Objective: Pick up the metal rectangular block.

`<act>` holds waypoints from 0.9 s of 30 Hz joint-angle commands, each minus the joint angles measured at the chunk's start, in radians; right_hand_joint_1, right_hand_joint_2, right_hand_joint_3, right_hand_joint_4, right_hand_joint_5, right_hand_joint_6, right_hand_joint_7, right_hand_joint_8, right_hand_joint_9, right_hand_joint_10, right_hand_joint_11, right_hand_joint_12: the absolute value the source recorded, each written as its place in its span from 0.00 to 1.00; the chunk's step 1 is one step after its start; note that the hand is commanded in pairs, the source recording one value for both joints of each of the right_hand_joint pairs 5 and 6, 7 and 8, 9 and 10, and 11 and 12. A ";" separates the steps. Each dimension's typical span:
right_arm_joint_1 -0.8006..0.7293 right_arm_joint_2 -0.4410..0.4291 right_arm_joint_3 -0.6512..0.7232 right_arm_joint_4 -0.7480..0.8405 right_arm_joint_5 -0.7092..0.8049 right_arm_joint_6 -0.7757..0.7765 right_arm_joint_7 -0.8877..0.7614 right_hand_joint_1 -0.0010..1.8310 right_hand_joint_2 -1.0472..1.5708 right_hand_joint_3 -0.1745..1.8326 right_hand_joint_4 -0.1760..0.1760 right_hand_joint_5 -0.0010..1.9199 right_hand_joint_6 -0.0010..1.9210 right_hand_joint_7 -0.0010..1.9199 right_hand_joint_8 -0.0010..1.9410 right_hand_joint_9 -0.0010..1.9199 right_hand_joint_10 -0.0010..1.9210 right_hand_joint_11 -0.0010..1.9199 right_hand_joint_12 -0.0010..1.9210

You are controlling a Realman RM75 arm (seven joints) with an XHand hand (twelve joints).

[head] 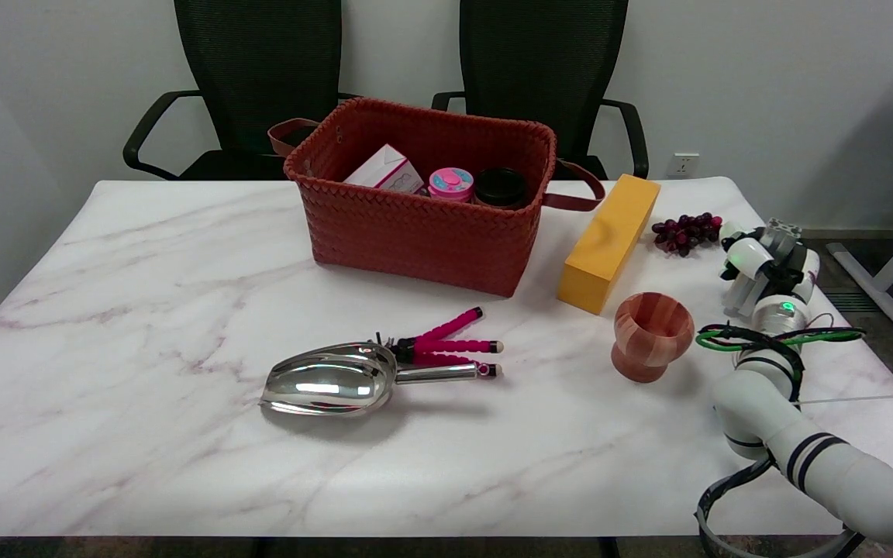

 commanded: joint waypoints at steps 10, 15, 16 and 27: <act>0.045 0.000 -0.015 0.090 -0.116 0.012 0.012 0.56 1.00 0.42 0.50 1.00 1.00 1.00 0.99 0.97 0.97 1.00 1.00; 0.087 0.001 -0.029 0.123 -0.167 0.020 0.005 0.56 1.00 0.42 0.50 1.00 1.00 1.00 0.99 0.97 0.97 1.00 1.00; 0.092 0.001 -0.029 0.131 -0.181 0.020 0.004 0.56 1.00 0.42 0.50 1.00 1.00 1.00 0.99 0.98 0.98 1.00 1.00; 0.202 0.001 -0.056 0.243 -0.355 0.008 -0.008 0.56 1.00 0.42 0.50 1.00 1.00 1.00 0.99 0.98 0.98 1.00 1.00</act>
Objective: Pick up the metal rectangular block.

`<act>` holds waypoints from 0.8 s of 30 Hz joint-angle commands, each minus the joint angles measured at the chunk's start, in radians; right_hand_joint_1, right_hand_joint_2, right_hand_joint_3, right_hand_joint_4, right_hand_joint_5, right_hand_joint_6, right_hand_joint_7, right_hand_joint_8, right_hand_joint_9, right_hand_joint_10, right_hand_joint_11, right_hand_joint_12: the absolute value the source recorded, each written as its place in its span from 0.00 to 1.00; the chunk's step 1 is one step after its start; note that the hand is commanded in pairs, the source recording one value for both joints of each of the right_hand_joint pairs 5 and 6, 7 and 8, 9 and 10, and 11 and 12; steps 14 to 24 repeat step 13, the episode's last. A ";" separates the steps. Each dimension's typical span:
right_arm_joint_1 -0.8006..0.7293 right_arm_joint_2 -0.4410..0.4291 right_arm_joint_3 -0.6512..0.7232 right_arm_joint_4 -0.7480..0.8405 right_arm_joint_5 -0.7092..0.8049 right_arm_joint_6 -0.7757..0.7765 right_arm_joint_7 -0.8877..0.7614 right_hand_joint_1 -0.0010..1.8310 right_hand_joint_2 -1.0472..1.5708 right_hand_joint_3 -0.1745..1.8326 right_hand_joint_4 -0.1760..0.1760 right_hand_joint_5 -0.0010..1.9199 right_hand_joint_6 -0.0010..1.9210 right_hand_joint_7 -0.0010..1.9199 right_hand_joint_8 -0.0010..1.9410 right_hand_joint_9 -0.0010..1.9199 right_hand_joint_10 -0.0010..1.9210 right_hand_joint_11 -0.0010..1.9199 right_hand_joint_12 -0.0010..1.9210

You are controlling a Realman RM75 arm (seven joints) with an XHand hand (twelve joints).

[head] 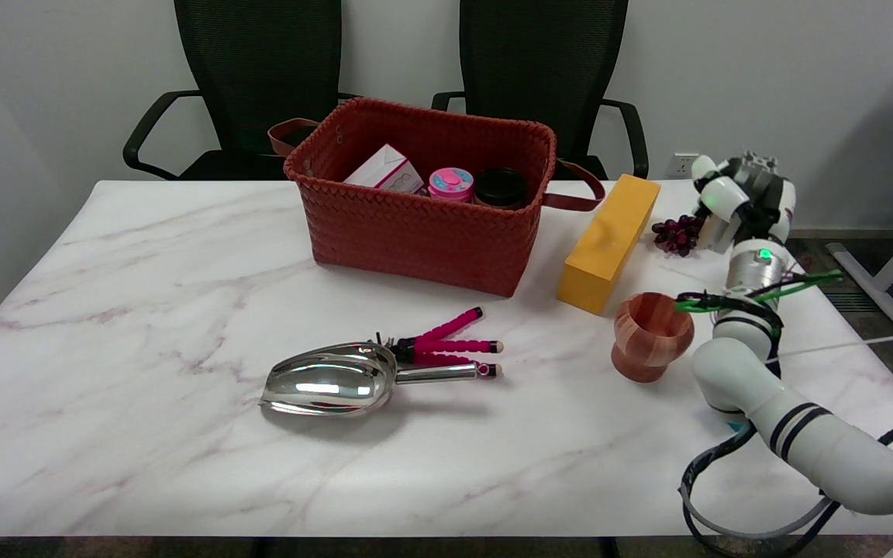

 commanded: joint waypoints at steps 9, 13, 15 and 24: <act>0.230 -0.008 -0.103 0.238 -0.238 -0.071 -0.095 0.56 1.00 0.41 0.50 1.00 1.00 1.00 0.99 0.98 0.98 1.00 1.00; 0.273 -0.016 -0.151 0.267 -0.238 -0.119 -0.108 0.56 1.00 0.41 0.50 1.00 1.00 1.00 0.99 0.97 0.97 1.00 1.00; 0.273 -0.016 -0.151 0.267 -0.238 -0.119 -0.108 0.56 1.00 0.41 0.50 1.00 1.00 1.00 0.99 0.97 0.97 1.00 1.00; 0.273 -0.016 -0.151 0.267 -0.238 -0.119 -0.108 0.56 1.00 0.41 0.50 1.00 1.00 1.00 0.99 0.97 0.97 1.00 1.00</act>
